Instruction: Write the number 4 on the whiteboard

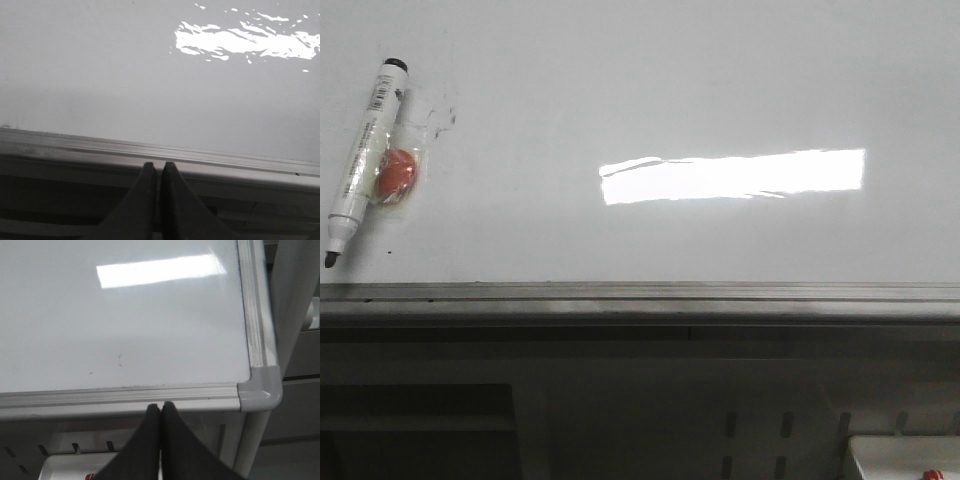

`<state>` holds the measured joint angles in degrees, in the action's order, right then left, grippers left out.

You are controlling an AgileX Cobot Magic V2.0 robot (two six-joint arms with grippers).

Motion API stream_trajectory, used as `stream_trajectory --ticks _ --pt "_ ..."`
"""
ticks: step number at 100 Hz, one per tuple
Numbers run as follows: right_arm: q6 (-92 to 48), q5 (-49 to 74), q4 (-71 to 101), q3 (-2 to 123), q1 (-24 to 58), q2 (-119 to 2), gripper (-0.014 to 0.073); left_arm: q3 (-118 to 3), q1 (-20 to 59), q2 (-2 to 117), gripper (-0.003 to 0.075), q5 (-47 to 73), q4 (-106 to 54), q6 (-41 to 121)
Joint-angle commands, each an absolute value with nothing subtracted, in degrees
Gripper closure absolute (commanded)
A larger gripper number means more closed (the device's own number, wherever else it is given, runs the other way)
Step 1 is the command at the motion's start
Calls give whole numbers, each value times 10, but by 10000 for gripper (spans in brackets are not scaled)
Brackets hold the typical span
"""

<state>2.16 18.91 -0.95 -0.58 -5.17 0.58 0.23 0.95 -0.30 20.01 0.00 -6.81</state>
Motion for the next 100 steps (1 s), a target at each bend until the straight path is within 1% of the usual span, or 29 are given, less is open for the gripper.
stream_trajectory --ticks 1,100 --pt "19 181 -19 -20 -54 14 658 22 9 -18 733 180 0 -72" --pt "19 178 -19 -20 -54 14 658 22 9 -18 733 171 5 -71"
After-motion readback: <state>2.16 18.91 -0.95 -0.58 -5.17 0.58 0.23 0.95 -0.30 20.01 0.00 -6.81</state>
